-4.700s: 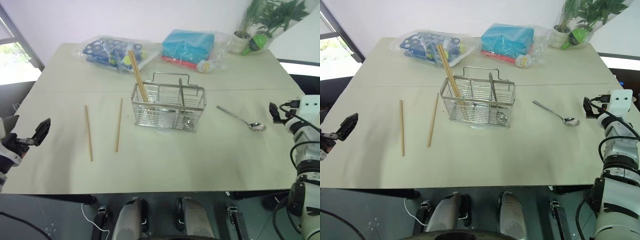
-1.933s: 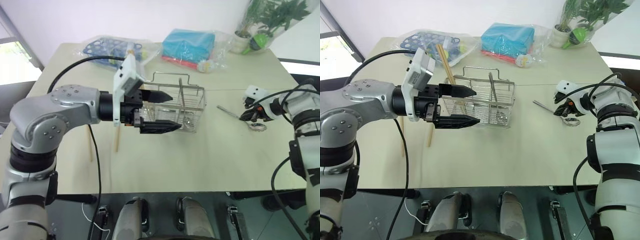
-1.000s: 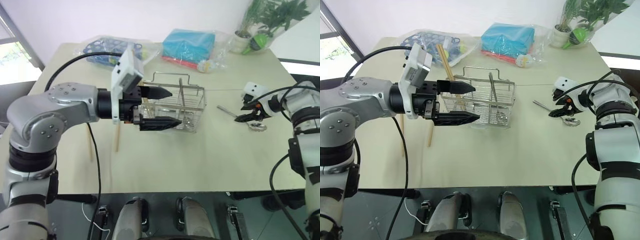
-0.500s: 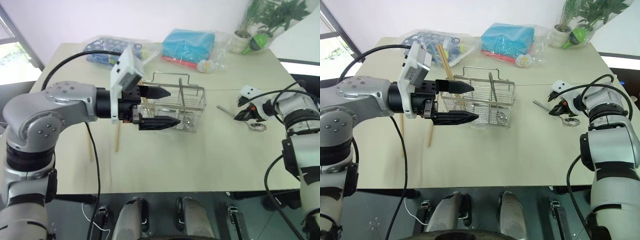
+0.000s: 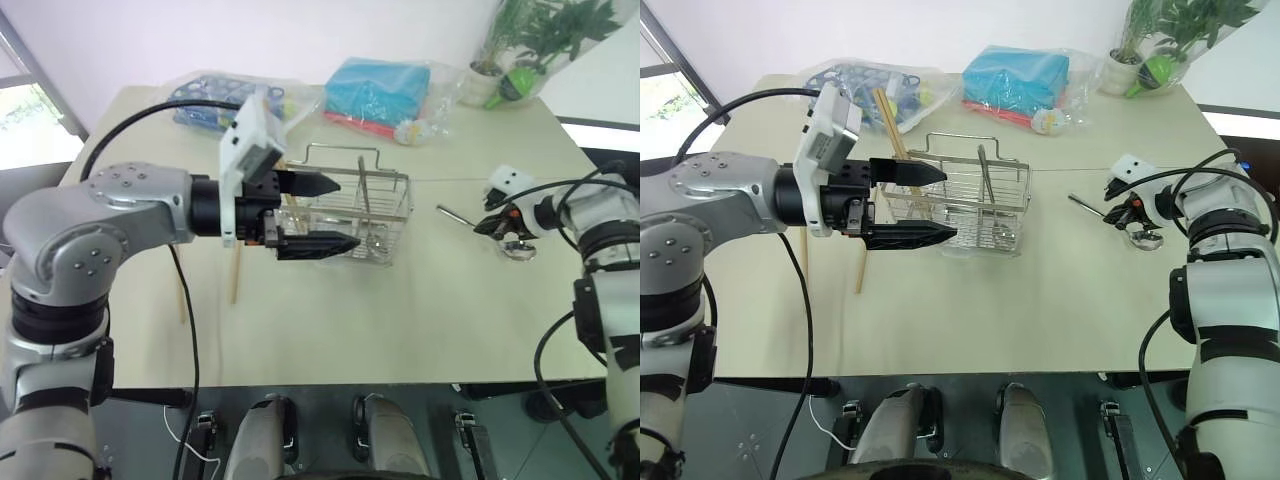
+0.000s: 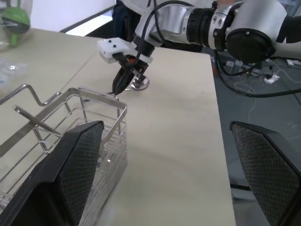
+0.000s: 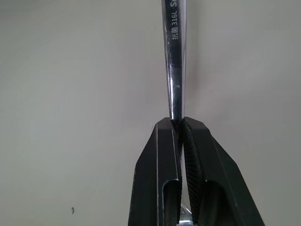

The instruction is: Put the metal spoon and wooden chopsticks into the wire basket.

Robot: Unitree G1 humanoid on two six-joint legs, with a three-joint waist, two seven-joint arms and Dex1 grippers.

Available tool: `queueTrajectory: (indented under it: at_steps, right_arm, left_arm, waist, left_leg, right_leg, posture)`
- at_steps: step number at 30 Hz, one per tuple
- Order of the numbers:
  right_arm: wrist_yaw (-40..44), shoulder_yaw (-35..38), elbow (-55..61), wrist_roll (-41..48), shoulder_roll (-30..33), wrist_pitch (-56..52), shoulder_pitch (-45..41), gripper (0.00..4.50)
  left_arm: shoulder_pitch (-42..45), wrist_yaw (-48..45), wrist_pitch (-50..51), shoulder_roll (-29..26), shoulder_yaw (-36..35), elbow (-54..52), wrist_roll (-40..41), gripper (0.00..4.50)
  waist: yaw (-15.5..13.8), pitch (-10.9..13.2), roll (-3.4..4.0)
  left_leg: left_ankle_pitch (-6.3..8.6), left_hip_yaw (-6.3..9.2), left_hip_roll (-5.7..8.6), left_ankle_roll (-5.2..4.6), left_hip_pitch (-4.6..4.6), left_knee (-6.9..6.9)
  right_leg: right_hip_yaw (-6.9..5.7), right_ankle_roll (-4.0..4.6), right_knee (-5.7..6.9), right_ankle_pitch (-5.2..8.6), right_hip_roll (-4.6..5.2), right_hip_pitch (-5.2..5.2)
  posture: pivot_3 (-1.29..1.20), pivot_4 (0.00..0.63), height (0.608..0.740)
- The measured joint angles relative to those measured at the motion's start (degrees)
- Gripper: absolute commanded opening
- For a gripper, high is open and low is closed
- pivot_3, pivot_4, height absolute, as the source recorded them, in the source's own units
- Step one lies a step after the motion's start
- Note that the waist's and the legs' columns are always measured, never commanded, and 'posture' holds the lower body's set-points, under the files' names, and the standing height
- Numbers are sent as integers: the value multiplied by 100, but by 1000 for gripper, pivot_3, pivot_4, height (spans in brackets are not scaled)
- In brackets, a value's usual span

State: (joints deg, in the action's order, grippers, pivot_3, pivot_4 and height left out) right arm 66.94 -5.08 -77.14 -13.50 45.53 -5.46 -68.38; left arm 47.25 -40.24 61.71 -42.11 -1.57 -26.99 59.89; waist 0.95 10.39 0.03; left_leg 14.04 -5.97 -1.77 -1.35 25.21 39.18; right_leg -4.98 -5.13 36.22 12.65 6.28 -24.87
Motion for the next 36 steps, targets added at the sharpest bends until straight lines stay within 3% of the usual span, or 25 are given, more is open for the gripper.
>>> queueTrajectory:
  at_steps: [6,11,16,20,30,36]
  right_arm:
    - [-12,1346,739,1466,-292,-726,-467,67]
    - [-336,2021,3273,2858,-1201,-2383,-147,67]
    - [-1177,2111,5598,3823,-2027,-3731,685,67]
    - [-1640,2114,6659,4369,-2216,-4337,1215,67]
    - [-2027,2097,7879,5210,-2043,-5002,1796,67]
    - [-2292,1865,7986,5257,-2142,-4909,2151,67]
  left_arm:
    - [-34,204,-3,2,-240,-27,90,4500]
    - [-34,342,-72,47,-386,40,78,4500]
    - [-13,370,-170,83,-376,156,-34,4500]
    - [-5,388,-255,118,-375,243,-186,4500]
    - [10,381,-282,154,-375,305,-241,4500]
    - [90,349,-356,204,-374,383,-300,4500]
  waist:
    - [28,1,2]
    - [-30,1,2]
    - [-132,0,0]
    - [-165,0,1]
    - [-121,0,0]
    - [-122,0,0]
  left_leg:
    - [-2,-1,-6,3,-7,-3]
    - [-2,9,-10,4,-6,-2]
    - [-1,6,-4,3,-3,3]
    - [0,5,-2,1,-3,3]
    - [3,5,-4,-5,-3,0]
    - [7,5,-4,-12,-3,0]
  right_leg:
    - [2,1,3,0,-9,0]
    - [2,1,12,0,-8,2]
    - [1,1,12,0,-1,3]
    - [1,1,12,0,-1,2]
    - [1,1,13,0,-10,-1]
    - [1,1,12,0,-10,-2]
  posture:
    - [0,150,715]
    - [0,150,715]
    - [0,150,715]
    - [0,150,715]
    - [0,150,715]
    - [0,150,715]
